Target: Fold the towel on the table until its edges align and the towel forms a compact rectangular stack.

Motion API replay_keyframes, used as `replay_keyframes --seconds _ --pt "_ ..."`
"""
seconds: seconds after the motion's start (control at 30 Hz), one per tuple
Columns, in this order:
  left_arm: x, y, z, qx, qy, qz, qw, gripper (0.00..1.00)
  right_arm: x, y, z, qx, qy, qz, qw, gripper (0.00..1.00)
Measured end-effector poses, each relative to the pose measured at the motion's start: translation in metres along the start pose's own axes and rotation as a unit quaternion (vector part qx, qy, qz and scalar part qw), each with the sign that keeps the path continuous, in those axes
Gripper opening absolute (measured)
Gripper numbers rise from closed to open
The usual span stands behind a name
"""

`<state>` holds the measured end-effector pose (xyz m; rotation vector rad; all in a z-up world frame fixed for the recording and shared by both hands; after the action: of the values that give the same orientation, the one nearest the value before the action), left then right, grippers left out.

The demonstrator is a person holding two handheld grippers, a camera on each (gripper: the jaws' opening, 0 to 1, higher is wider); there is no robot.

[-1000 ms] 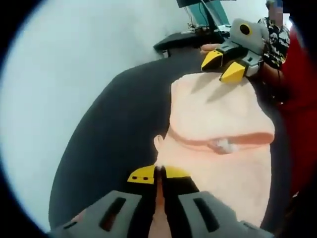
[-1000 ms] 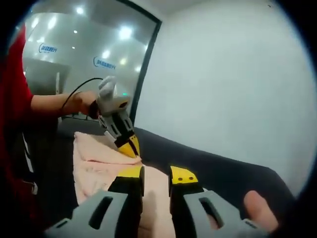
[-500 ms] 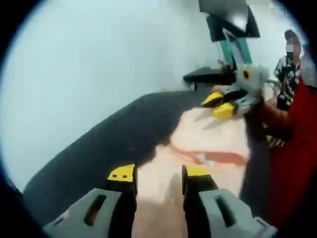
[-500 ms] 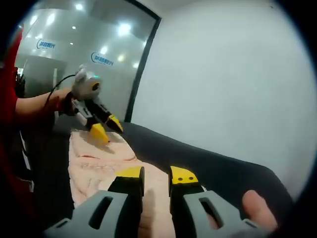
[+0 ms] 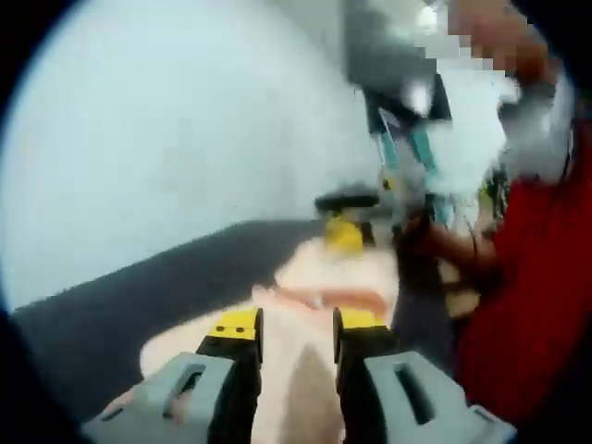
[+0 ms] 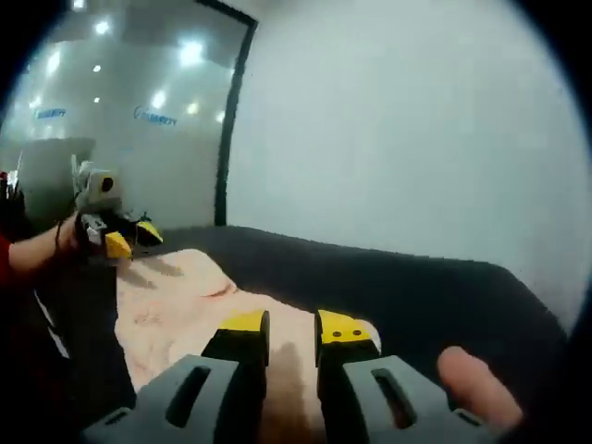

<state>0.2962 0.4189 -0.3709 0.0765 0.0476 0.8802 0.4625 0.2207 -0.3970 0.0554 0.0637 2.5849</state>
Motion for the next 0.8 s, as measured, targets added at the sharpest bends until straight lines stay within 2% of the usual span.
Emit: replay_keyframes --seconds 0.03,0.07,0.1,0.17,0.23,0.27,0.3,0.33,0.37,0.4,0.43,0.5,0.57,0.67,0.73,0.77,0.8 --pt "0.008 0.01 0.001 -0.014 -0.007 0.01 0.9998 0.33 -0.011 0.0 0.003 -0.005 -0.028 -0.014 0.9995 0.17" --pt "0.017 0.021 -0.002 -0.011 -0.031 0.029 0.999 0.35 -0.019 0.001 0.003 -0.006 -0.043 -0.025 0.9987 0.17" --pt "0.029 0.032 -0.006 -0.016 -0.05 0.059 0.9969 0.35 -0.026 0.002 0.003 0.0 -0.068 -0.033 0.9971 0.17" --pt "0.05 0.053 -0.016 -0.037 -0.032 0.117 0.9919 0.34 -0.039 0.007 0.001 0.023 -0.11 -0.053 0.9923 0.17" --pt "0.064 0.07 -0.03 -0.033 -0.049 0.161 0.9852 0.34 -0.049 0.017 -0.003 0.05 -0.115 -0.075 0.9893 0.17" --pt "0.067 0.075 -0.034 -0.04 -0.046 0.171 0.9835 0.33 -0.048 0.023 -0.003 0.064 -0.131 -0.077 0.9863 0.17" --pt "0.067 0.076 -0.035 -0.041 -0.034 0.171 0.9839 0.33 -0.048 0.029 -0.002 0.068 -0.149 -0.078 0.9834 0.17" --pt "0.065 0.077 -0.028 -0.043 -0.044 0.174 0.9829 0.32 -0.044 0.035 -0.001 0.076 -0.176 -0.073 0.9786 0.17" --pt "0.064 0.077 -0.017 -0.074 -0.07 0.172 0.9798 0.32 -0.041 0.041 -0.003 0.09 -0.192 -0.071 0.9747 0.18" --pt "0.063 0.076 -0.015 -0.094 -0.053 0.162 0.9808 0.32 -0.037 0.046 -0.005 0.106 -0.204 -0.076 0.9702 0.2" --pt "0.063 0.078 -0.018 -0.091 -0.044 0.162 0.9816 0.32 -0.036 0.05 -0.009 0.124 -0.212 -0.083 0.9658 0.24" --pt "0.066 0.082 -0.025 -0.06 -0.064 0.183 0.9792 0.32 -0.032 0.055 -0.011 0.14 -0.24 -0.097 0.9555 0.31" --pt "0.062 0.08 -0.027 -0.056 -0.062 0.179 0.9803 0.32 -0.03 0.061 -0.016 0.159 -0.255 -0.119 0.9461 0.33" --pt "0.055 0.076 -0.024 -0.057 -0.085 0.17 0.9802 0.32 -0.028 0.06 -0.029 0.181 -0.232 -0.148 0.9443 0.33" --pt "0.055 0.075 -0.026 -0.046 -0.092 0.172 0.9797 0.32 -0.02 0.057 -0.035 0.198 -0.253 -0.139 0.9368 0.33" --pt "0.055 0.074 -0.026 -0.043 -0.095 0.173 0.9793 0.32 -0.013 0.053 -0.038 0.203 -0.25 -0.135 0.937 0.34" --pt "0.054 0.074 -0.026 -0.042 -0.097 0.173 0.9793 0.32 -0.012 0.052 -0.043 0.216 -0.226 -0.138 0.9396 0.34"
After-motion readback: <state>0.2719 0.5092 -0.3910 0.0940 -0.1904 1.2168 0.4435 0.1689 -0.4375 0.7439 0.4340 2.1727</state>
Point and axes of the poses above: the point that each gripper's makers call its tool centre point, and the gripper's own axes: y roughly backward along the fingers, x roughly to its left, z roughly out of its top, the point moved 4 cm from there along y, roughly backward along the fingers, and after that the axes turned 11 degrees about -z, right-handed, at the moved point
